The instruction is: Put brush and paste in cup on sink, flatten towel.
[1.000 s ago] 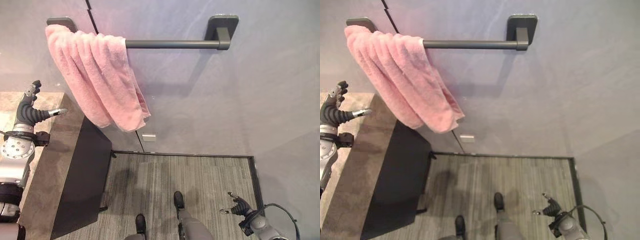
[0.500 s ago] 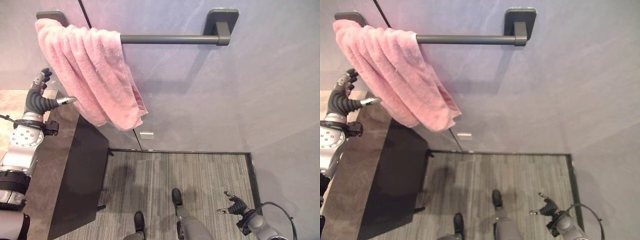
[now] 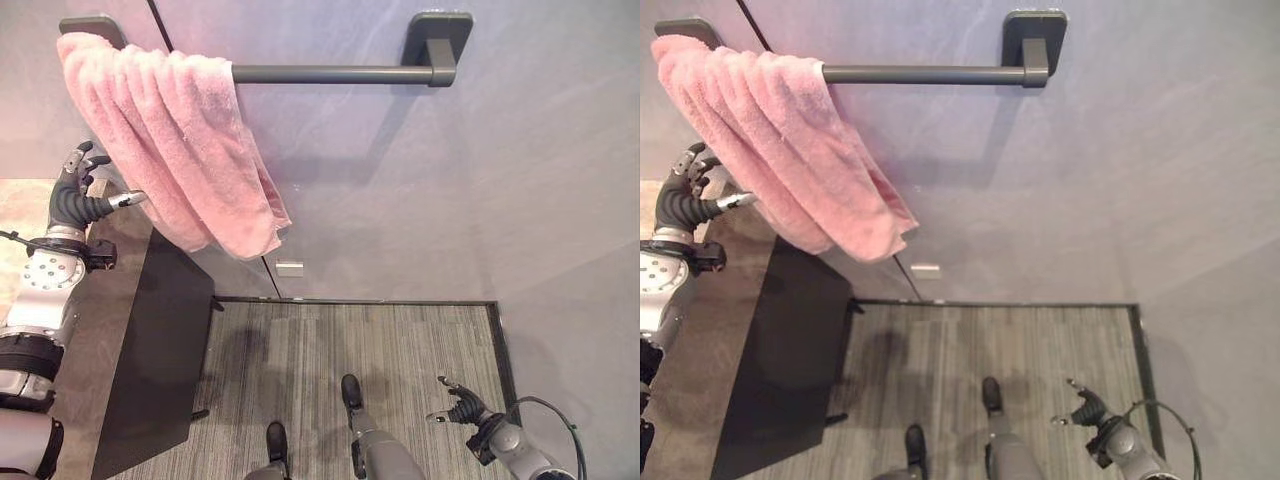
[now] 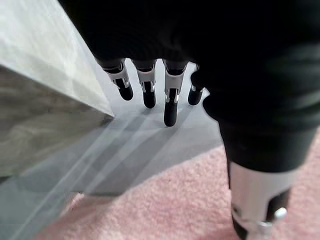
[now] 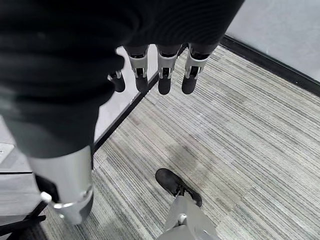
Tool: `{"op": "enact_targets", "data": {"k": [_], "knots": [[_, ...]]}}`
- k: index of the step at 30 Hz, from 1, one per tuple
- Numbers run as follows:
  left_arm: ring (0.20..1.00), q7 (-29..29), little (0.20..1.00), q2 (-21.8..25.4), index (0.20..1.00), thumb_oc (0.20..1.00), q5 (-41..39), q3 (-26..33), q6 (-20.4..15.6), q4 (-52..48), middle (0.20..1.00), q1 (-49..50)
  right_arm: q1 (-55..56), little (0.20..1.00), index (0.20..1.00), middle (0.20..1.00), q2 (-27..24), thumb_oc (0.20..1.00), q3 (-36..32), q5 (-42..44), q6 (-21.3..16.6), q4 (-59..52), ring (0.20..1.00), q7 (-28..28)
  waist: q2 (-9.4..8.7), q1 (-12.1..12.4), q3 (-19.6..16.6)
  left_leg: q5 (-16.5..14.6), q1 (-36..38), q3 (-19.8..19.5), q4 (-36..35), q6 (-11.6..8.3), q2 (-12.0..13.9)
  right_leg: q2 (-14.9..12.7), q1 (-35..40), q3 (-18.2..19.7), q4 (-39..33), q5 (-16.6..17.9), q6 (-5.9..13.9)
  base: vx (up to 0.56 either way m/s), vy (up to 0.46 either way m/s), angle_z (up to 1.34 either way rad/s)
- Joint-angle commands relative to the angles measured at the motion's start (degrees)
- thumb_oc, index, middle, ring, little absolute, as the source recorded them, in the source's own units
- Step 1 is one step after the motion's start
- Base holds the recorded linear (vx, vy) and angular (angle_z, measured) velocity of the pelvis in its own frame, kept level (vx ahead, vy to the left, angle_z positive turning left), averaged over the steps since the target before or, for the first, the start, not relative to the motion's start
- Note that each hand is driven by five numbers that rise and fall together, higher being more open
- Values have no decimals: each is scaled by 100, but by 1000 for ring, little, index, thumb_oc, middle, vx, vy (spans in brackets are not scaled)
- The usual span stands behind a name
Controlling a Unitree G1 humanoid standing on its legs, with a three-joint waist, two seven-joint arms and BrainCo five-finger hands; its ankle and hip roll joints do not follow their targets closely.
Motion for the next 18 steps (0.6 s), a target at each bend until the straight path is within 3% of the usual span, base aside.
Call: {"op": "enact_targets", "data": {"k": [1,18], "knots": [[1000,-359,1000,-36,1000,1000,-219,-261,-303,-219,1000,-757,55,1000,1000,1000,-289,1000,118,-38,-137,-195,1000,58,2,-251,77,343,301,-12,16,-116,20,-439,318,377,59,-167,702,33,-4,-3],[1000,-816,1000,-31,1000,1000,-595,-424,-339,-655,1000,-630,248,1000,1000,1000,-375,1000,66,-167,-223,-225,1000,109,88,-307,34,313,397,53,16,-162,64,-397,339,428,47,-208,706,4,0,0]]}}
